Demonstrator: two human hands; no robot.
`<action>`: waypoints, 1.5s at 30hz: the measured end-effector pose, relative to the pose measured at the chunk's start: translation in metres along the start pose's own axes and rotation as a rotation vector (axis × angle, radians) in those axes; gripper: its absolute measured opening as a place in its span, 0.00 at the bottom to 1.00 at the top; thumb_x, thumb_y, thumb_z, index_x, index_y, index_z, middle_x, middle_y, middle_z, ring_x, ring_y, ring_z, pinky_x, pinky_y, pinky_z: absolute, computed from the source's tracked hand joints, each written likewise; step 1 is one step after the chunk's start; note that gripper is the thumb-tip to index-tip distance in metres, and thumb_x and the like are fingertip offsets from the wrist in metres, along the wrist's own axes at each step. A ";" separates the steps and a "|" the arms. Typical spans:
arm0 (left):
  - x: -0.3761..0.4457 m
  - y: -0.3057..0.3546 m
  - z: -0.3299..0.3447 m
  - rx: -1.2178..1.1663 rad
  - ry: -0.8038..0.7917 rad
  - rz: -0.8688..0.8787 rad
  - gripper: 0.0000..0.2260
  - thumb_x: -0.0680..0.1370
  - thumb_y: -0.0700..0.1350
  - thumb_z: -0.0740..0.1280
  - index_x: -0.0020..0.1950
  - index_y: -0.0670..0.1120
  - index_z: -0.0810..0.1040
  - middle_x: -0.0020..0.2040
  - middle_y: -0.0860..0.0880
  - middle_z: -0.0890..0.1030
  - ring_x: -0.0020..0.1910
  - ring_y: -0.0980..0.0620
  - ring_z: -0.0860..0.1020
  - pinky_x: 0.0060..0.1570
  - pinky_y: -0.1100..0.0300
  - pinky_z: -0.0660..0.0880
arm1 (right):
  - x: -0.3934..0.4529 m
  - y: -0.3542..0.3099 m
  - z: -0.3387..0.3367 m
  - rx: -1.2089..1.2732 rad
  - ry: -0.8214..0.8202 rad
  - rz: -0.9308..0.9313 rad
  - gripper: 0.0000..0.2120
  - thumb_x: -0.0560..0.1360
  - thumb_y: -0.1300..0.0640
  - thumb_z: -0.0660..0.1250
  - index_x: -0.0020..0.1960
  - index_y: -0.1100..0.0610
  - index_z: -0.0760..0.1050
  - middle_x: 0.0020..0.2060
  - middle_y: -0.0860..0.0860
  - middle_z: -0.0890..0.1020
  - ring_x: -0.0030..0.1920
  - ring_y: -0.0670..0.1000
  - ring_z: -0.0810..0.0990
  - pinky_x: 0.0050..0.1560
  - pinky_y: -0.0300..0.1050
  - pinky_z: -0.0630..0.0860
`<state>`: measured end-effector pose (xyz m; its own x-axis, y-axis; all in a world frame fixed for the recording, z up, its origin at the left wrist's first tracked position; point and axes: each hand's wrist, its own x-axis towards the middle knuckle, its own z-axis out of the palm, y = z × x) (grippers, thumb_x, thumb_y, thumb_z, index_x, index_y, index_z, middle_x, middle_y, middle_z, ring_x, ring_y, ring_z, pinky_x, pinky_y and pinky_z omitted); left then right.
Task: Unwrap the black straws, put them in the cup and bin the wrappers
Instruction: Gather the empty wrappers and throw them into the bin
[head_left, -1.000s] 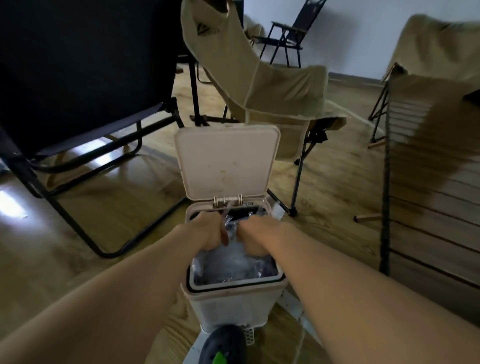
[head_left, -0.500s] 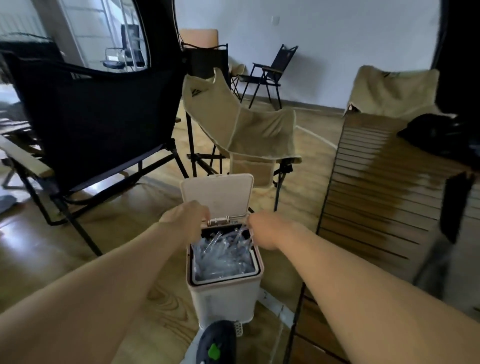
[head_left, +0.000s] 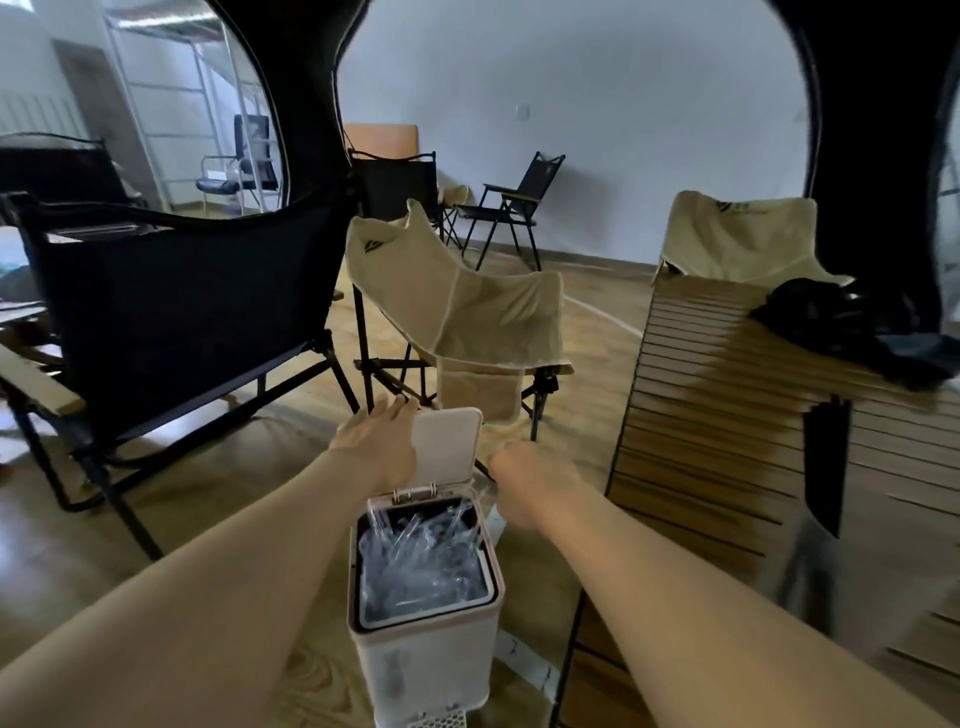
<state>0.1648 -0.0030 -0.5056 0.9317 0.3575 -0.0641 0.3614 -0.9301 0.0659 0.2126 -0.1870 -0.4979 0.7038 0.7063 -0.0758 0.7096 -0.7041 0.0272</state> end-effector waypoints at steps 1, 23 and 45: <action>0.006 0.001 0.008 0.002 -0.010 -0.016 0.32 0.79 0.48 0.58 0.79 0.50 0.45 0.80 0.49 0.50 0.79 0.47 0.48 0.76 0.45 0.51 | 0.006 0.001 0.005 0.007 0.049 -0.005 0.12 0.75 0.63 0.60 0.57 0.59 0.74 0.54 0.55 0.77 0.54 0.57 0.76 0.44 0.48 0.70; -0.081 0.003 0.124 -0.153 -0.014 0.036 0.23 0.78 0.45 0.57 0.74 0.56 0.65 0.64 0.53 0.79 0.69 0.50 0.71 0.70 0.59 0.64 | -0.020 -0.044 0.144 -0.028 -0.314 0.010 0.37 0.77 0.60 0.58 0.77 0.58 0.39 0.77 0.55 0.45 0.76 0.56 0.41 0.74 0.60 0.40; -0.126 0.054 0.016 0.034 -0.138 0.037 0.24 0.84 0.57 0.44 0.80 0.53 0.48 0.80 0.53 0.52 0.79 0.45 0.43 0.77 0.49 0.47 | -0.097 0.002 0.000 0.086 -0.166 -0.052 0.31 0.80 0.43 0.53 0.77 0.52 0.45 0.77 0.53 0.51 0.76 0.55 0.46 0.74 0.60 0.48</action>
<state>0.0663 -0.0992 -0.5103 0.9297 0.3102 -0.1984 0.3233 -0.9456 0.0368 0.1459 -0.2569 -0.4908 0.6460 0.7250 -0.2388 0.7341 -0.6759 -0.0661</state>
